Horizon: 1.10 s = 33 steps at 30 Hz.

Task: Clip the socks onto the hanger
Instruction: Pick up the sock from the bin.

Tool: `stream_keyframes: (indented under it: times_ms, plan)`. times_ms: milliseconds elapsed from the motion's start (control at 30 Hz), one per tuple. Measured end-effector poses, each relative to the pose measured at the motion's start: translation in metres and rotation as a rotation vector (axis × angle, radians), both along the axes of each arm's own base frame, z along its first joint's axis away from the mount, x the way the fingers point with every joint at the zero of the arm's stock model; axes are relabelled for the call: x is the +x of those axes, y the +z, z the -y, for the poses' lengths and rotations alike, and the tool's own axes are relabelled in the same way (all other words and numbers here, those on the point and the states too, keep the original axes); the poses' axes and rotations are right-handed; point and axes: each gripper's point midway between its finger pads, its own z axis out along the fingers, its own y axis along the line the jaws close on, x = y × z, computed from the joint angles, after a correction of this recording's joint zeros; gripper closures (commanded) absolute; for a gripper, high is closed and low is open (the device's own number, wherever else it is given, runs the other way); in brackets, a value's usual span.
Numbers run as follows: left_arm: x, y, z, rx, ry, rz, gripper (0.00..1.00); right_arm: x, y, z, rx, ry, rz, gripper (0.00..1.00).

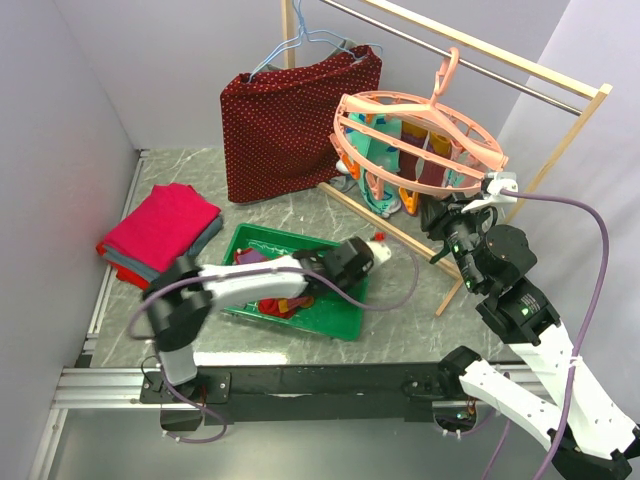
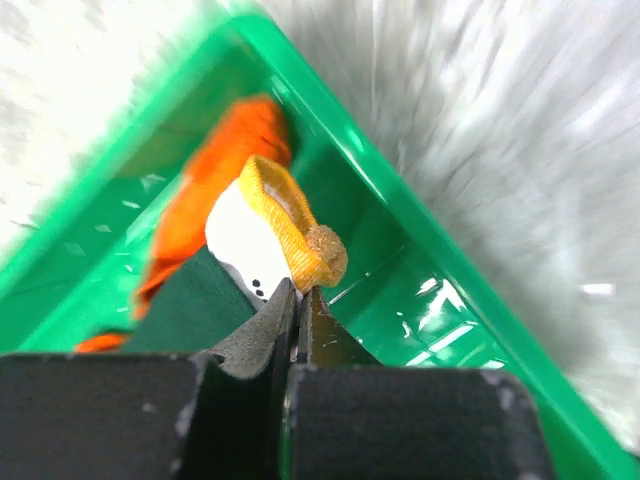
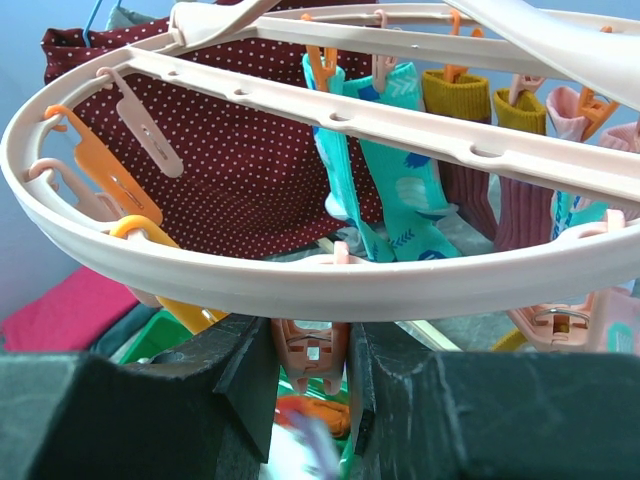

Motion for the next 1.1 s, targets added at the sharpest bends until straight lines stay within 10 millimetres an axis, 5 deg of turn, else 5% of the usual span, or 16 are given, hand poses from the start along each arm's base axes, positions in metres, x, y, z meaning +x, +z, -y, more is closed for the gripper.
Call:
stream_keyframes:
  times_ms: [267, 467, 767, 1100]
  plan:
    - [-0.012, 0.158, 0.011, -0.462, 0.032, 0.079, 0.99, -0.002, 0.003, -0.005, 0.013, 0.027, 0.004, 1.00]
    - [-0.032, 0.226, 0.021, -0.728, -0.011, 0.045, 0.99, -0.005, 0.008, -0.011, 0.046, 0.061, 0.006, 1.00]
    - [-0.045, 0.259, 0.038, -0.908, -0.050, -0.017, 0.99, -0.009, 0.016, -0.018, 0.100, 0.100, 0.017, 1.00]
    - [-0.044, 0.254, 0.059, -0.943, -0.068, -0.067, 0.99, -0.009, 0.017, -0.021, 0.130, 0.116, 0.013, 1.00]
